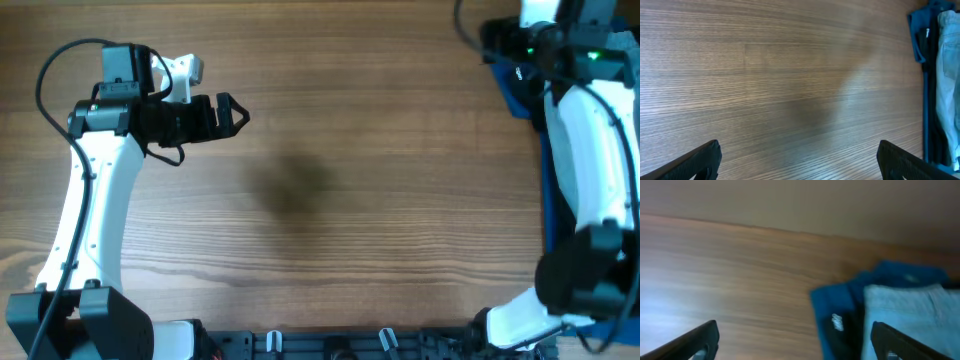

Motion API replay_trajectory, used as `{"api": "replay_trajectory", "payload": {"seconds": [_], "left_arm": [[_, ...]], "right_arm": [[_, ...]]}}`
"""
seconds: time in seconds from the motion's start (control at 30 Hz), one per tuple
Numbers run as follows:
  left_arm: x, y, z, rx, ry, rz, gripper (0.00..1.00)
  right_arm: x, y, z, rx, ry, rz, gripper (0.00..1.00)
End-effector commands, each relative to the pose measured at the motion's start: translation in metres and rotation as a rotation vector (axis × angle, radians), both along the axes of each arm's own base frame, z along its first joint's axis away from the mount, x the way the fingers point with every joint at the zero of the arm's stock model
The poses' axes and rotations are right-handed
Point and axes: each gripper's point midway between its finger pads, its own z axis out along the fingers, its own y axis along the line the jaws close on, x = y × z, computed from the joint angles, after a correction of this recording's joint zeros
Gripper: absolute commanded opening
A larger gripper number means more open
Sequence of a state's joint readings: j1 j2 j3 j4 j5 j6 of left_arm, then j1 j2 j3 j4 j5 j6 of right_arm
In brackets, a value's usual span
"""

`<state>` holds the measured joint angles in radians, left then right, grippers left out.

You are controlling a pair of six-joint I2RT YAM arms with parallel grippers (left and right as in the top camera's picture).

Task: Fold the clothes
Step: 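Reach the right gripper to the clothes pile and grasp the denim shorts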

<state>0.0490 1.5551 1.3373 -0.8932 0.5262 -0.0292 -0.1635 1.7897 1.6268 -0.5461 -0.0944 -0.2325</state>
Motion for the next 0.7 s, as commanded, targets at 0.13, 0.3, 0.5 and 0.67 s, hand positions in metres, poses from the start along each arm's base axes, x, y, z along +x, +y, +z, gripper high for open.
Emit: {"api": "replay_trajectory", "payload": {"seconds": [0.13, 0.3, 0.5, 0.67], "left_arm": [[0.000, -0.011, 0.006, -0.033, -0.001, -0.027, 0.95], [-0.003, -0.012, 0.004, -0.033, 0.009, -0.030, 0.91], [-0.004, -0.013, 0.004, -0.032, 0.017, -0.031, 0.91], [-0.008, -0.012, 0.001, -0.030, 0.036, -0.030, 0.90]], "right_arm": [[0.005, -0.104, -0.087, 0.046, 0.128, -0.354, 0.83], [0.008, -0.137, -0.107, 0.051, 0.115, -0.410, 0.81], [0.025, -0.149, -0.122, 0.018, 0.072, -0.396, 0.74], [0.032, -0.151, -0.145, 0.011, 0.082, -0.386, 0.71]]}}
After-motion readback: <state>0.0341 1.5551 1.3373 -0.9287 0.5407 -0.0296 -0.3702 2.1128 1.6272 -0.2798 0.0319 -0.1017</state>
